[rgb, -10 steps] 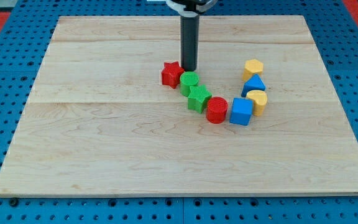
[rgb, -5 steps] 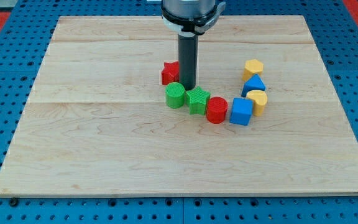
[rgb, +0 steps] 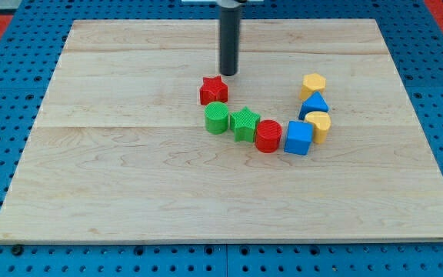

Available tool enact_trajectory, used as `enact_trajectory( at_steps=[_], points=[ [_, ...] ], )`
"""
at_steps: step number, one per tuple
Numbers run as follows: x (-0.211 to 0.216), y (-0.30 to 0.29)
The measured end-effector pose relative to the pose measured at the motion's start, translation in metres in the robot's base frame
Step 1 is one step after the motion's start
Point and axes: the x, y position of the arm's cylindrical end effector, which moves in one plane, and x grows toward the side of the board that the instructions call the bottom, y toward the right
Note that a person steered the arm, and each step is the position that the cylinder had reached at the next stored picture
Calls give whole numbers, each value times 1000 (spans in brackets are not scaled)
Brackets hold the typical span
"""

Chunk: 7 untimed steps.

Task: Adjust the green circle in the vertical line of blocks

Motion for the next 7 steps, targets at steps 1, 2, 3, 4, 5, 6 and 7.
enact_trajectory(
  at_steps=[1, 2, 3, 4, 5, 6, 7],
  points=[
    [23, -54],
    [69, -64],
    [124, -64],
    [149, -64],
    [145, -62],
    [142, -59],
    [130, -51]
  ],
)
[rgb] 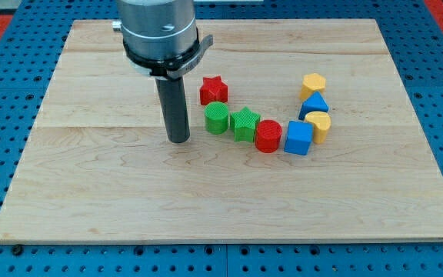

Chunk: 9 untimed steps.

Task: Adjust the green circle in the vertical line of blocks

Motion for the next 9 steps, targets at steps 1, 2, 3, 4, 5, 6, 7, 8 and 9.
enact_trajectory(
  at_steps=[1, 2, 3, 4, 5, 6, 7, 8, 9],
  points=[
    [-16, 16],
    [-13, 35],
    [-7, 42],
    [11, 42],
    [16, 42],
    [11, 42],
    [-1, 46],
    [-15, 46],
    [-26, 46]
  ],
)
